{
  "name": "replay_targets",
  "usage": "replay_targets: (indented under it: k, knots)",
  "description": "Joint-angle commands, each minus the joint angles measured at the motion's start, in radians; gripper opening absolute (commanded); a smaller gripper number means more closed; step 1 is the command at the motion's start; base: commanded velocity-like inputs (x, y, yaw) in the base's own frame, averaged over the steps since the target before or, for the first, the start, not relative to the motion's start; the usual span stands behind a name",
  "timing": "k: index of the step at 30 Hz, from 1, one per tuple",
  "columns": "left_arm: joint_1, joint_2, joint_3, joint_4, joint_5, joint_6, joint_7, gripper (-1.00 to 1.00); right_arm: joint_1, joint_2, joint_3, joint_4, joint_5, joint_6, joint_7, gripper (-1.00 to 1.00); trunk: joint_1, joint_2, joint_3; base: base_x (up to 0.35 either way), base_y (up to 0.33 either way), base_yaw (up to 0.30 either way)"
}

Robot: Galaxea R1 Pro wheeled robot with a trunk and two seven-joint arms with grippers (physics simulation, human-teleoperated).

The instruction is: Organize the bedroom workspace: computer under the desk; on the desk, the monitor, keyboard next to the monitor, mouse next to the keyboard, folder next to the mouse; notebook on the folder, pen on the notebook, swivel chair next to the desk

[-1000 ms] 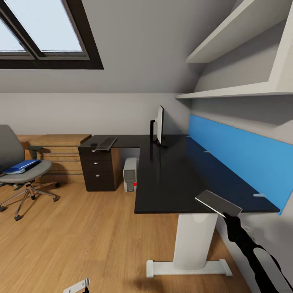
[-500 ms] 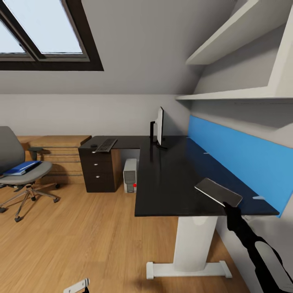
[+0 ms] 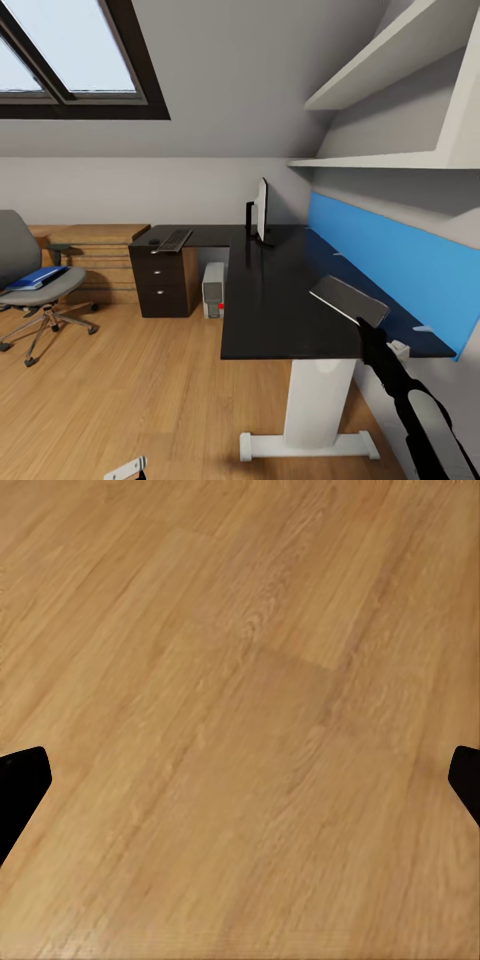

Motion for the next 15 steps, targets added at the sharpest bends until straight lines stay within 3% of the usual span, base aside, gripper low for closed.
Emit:
replay_targets:
  k: [1, 6, 15]
  knots:
    - [0.0, 0.0, -0.001, -0.002, 0.007, 0.0, 0.003, 1.0, 0.003, 0.01, -0.001, -0.011, 0.011, 0.005, -0.007, -1.0, 0.0, 0.0, 0.0, 0.0, 0.0, 0.0]
    - [0.0, 0.0, 0.0, -0.002, 0.007, 0.0, 0.003, 1.0, 0.014, 0.071, 0.0, -0.036, 0.141, 0.005, -0.008, -1.0, 0.0, 0.0, 0.008, 0.0, 0.0, 0.002]
    - [0.0, 0.001, 0.0, -0.002, 0.007, 0.0, 0.002, 1.0, 0.018, 0.144, 0.001, -0.039, 0.274, 0.005, -0.008, -1.0, 0.0, 0.0, 0.021, 0.003, 0.011, 0.053]
